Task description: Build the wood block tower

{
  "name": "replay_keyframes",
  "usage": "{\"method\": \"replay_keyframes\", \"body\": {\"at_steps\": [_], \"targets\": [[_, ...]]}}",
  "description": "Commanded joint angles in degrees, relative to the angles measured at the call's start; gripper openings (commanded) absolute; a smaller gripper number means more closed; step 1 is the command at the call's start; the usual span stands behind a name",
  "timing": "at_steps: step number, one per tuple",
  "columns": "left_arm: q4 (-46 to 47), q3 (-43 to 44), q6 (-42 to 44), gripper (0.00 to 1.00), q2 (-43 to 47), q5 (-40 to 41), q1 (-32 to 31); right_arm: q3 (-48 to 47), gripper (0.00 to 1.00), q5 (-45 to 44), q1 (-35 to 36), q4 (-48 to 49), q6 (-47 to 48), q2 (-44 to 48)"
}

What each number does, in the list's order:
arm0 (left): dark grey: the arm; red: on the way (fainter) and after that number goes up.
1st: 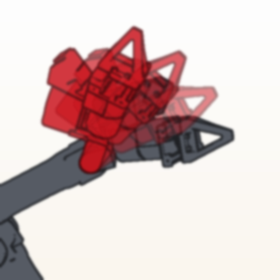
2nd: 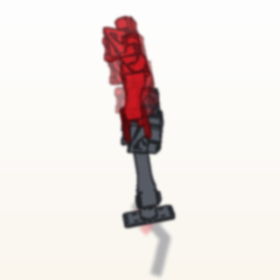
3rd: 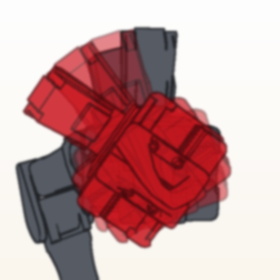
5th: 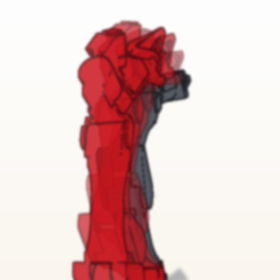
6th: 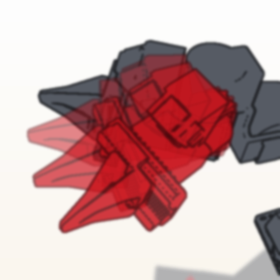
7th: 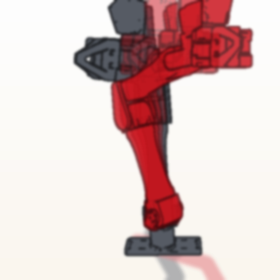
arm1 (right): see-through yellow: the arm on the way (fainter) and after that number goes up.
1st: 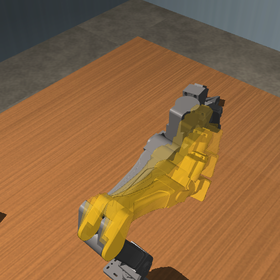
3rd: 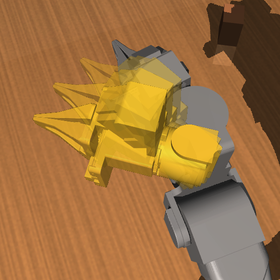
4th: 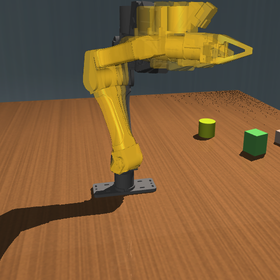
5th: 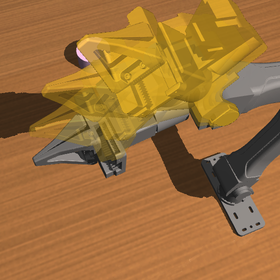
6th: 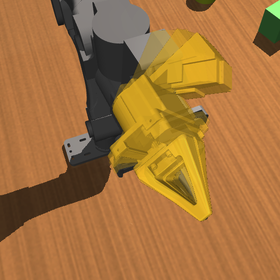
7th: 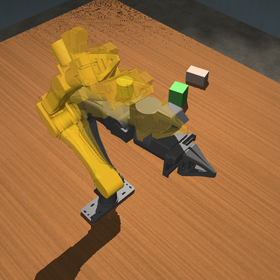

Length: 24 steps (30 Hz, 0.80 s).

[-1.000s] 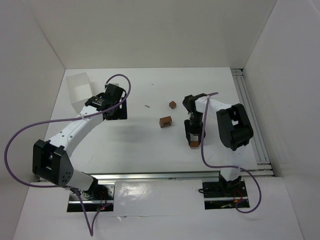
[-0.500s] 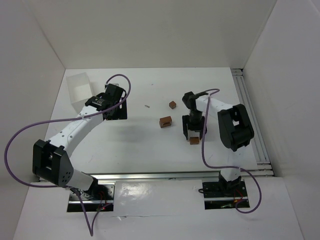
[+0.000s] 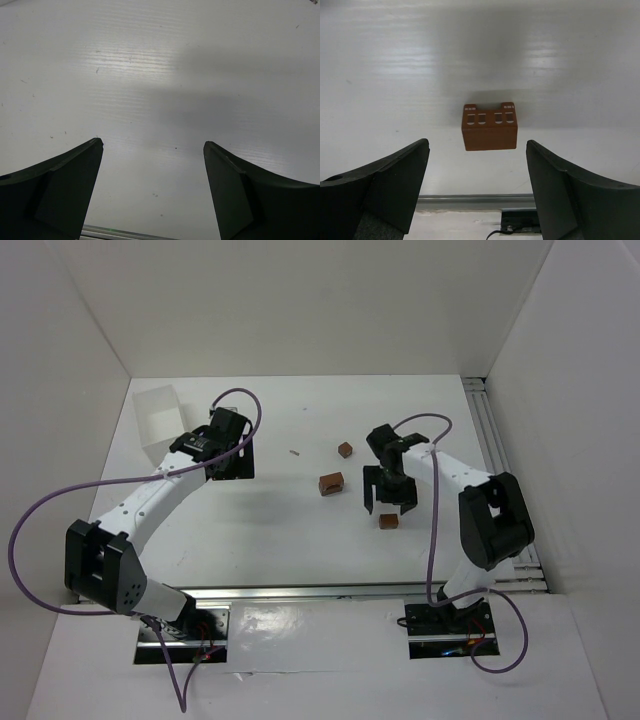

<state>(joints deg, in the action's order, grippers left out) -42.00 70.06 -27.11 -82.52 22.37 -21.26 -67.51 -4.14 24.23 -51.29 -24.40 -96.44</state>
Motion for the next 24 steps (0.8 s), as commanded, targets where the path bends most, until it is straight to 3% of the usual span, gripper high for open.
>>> {"method": "replay_keyframes", "body": {"at_steps": [1,24], "targets": [[0.3,0.4,0.7,0.94,2.3,-0.3,-0.3,3.2,0.85,-2.0,0.7,2.7,-1.0,2.1],[-0.3,0.4,0.1,0.94,2.3,-0.3,-0.3,6.5,0.66,-2.5,0.7,6.6,-2.1,1.6]]}}
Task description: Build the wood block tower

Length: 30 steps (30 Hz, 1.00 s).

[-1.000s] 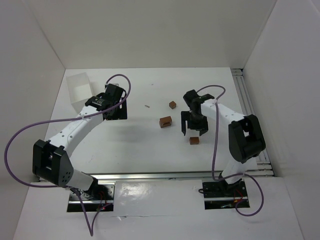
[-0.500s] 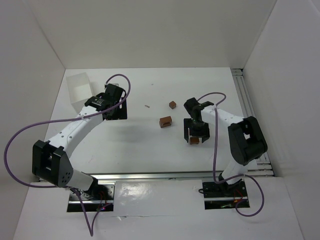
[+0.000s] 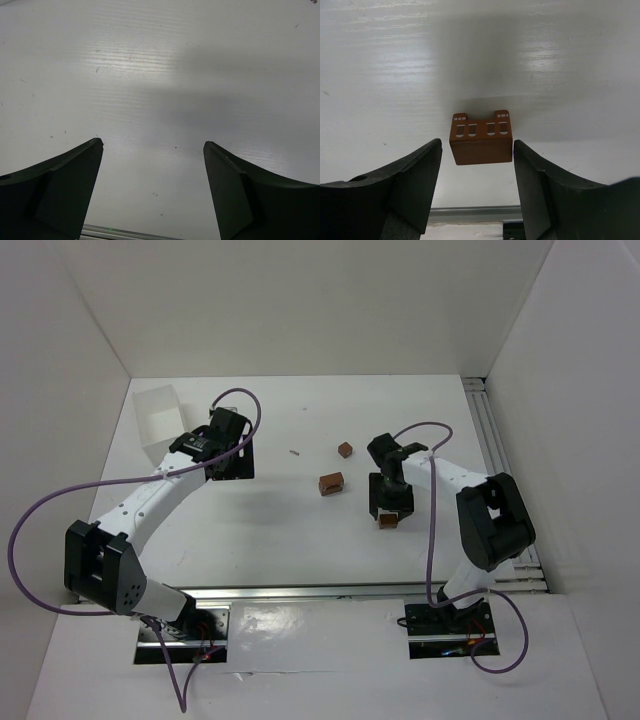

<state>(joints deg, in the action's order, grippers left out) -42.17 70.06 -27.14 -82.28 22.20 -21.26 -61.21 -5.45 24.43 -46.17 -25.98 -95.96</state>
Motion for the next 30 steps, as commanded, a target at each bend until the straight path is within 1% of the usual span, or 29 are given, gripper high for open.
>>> {"method": "replay_keyframes", "body": {"at_steps": [1,2,14,19,21,23,28,30], "targets": [[-0.1,0.4,0.2,0.94,2.0,-0.1,-0.3,0.2,0.66,-1.2,0.5,1.5,-0.6,1.1],[-0.1,0.4,0.2,0.94,2.0,-0.1,-0.3,0.2,0.65,-1.2,0.5,1.5,-0.6,1.1],[-0.1,0.4,0.2,0.94,2.0,-0.1,-0.3,1.3,0.65,-1.8,0.5,2.1,-0.6,0.1],[-0.1,0.4,0.2,0.94,2.0,-0.1,-0.3,1.8,0.57,-2.3,0.5,2.1,-0.6,0.6],[-0.1,0.4,0.2,0.94,2.0,-0.1,-0.3,1.8,0.55,-2.3,0.5,2.1,-0.6,0.6],[-0.1,0.4,0.2,0.94,2.0,-0.1,-0.3,1.8,0.52,-2.3,0.5,2.1,-0.6,0.6],[-0.1,0.9,0.2,0.94,2.0,-0.1,-0.3,-2.6,0.51,-4.3,0.5,-0.4,-0.6,1.4],[-0.1,1.0,0.2,0.94,1.5,-0.1,-0.3,-7.2,0.51,-4.8,0.5,-2.5,-0.6,2.1]]}}
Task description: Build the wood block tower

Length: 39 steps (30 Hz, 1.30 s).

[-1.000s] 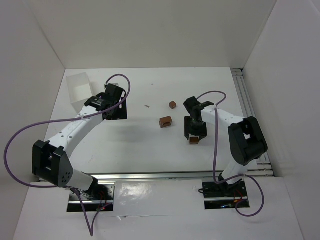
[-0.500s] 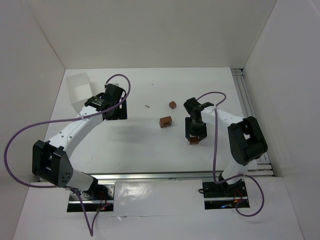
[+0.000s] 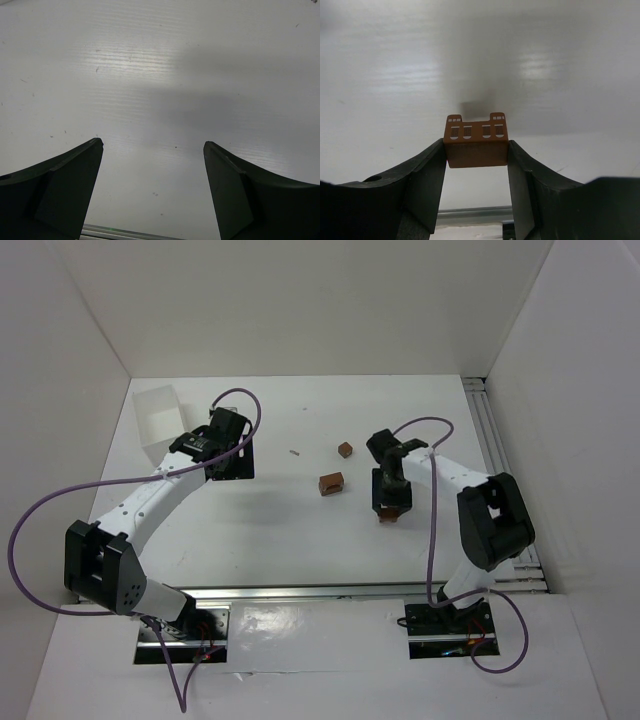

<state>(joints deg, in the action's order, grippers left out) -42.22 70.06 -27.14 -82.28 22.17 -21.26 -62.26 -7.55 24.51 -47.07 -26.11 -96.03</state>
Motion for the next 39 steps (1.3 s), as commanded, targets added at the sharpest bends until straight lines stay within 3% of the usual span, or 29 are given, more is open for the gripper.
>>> {"method": "replay_keyframes", "body": {"at_steps": [1,16,39], "targets": [[-0.1,1.0,0.2,0.94,1.5,-0.1,-0.3,-7.9,0.51,-2.7,0.4,-2.3,-0.4,2.2],[-0.1,1.5,0.2,0.94,1.0,0.4,-0.3,-41.9,0.49,-3.3,9.1,-14.3,3.0,-13.5],[-0.6,1.5,0.7,0.94,1.0,1.5,-0.3,-46.6,0.49,-1.1,13.4,-12.4,3.6,-21.7]]}}
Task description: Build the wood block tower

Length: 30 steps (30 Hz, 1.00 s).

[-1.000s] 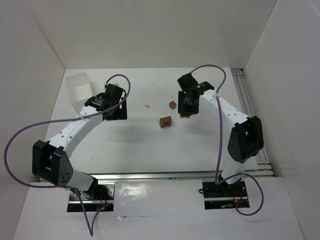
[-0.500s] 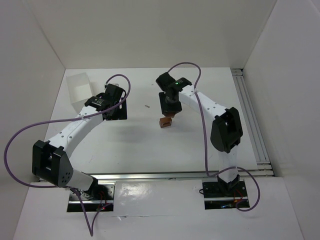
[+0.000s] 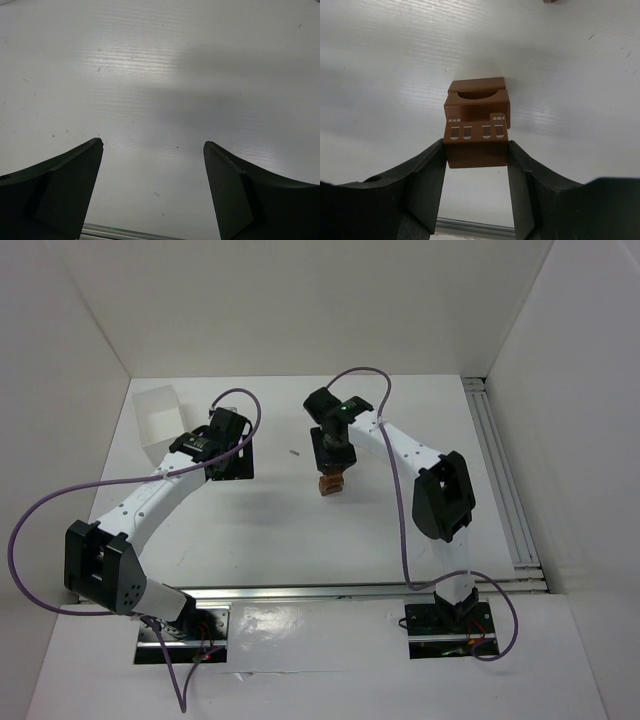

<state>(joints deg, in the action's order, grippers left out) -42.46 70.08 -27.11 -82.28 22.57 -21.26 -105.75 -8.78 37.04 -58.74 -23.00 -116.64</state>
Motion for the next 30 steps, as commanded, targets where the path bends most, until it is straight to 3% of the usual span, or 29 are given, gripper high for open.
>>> {"method": "replay_keyframes", "body": {"at_steps": [1,30], "targets": [[-0.3,1.5,0.7,0.94,1.0,1.1,-0.3,-3.1,0.49,0.1,0.8,-0.8,0.5,-1.0],[-0.9,0.9,0.1,0.94,1.5,1.6,-0.3,-2.6,0.51,-1.0,0.8,-0.8,0.5,-2.2]]}}
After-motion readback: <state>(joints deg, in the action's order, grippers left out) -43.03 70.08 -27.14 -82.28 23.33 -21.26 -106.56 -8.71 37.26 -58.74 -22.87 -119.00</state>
